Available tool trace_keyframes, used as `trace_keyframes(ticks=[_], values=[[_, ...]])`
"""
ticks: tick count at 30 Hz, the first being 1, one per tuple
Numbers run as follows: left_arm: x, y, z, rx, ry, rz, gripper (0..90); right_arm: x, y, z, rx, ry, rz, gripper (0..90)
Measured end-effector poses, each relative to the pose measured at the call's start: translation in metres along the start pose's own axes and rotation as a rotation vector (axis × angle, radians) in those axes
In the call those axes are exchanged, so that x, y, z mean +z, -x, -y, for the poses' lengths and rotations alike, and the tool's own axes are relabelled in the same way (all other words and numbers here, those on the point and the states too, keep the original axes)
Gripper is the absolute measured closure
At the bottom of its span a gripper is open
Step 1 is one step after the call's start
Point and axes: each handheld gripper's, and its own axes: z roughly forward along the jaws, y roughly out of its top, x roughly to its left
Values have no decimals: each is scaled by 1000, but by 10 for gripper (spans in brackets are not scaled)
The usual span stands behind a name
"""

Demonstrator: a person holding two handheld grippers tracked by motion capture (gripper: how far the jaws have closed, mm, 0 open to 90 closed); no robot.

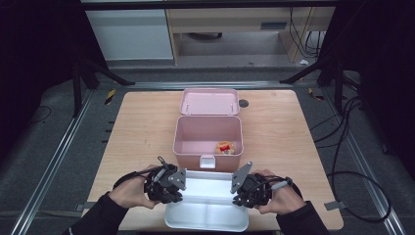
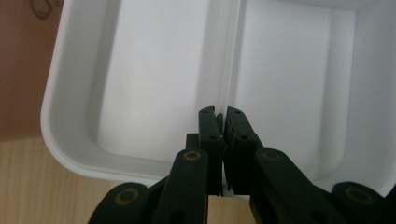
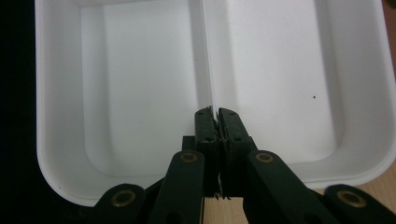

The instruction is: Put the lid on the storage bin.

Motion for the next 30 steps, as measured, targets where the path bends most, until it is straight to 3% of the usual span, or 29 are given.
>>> trace_keyframes(ticks=[7, 11, 18, 22, 30], values=[[-23, -3, -10, 5, 21, -20, 866, -22, 4, -8, -12, 2, 15, 879], [-35, -7, -13, -1, 42, -36, 869, -39, 13, -16, -25, 19, 24, 876], [-53, -33, -17, -17, 62, -50, 868, -55, 36, -28, -34, 19, 45, 874], [-61, -47, -19, -19, 71, -63, 868, -64, 56, -36, -38, 27, 55, 871], [-75, -73, -22, -28, 93, -73, 864, -77, 76, -47, -60, 44, 81, 874]])
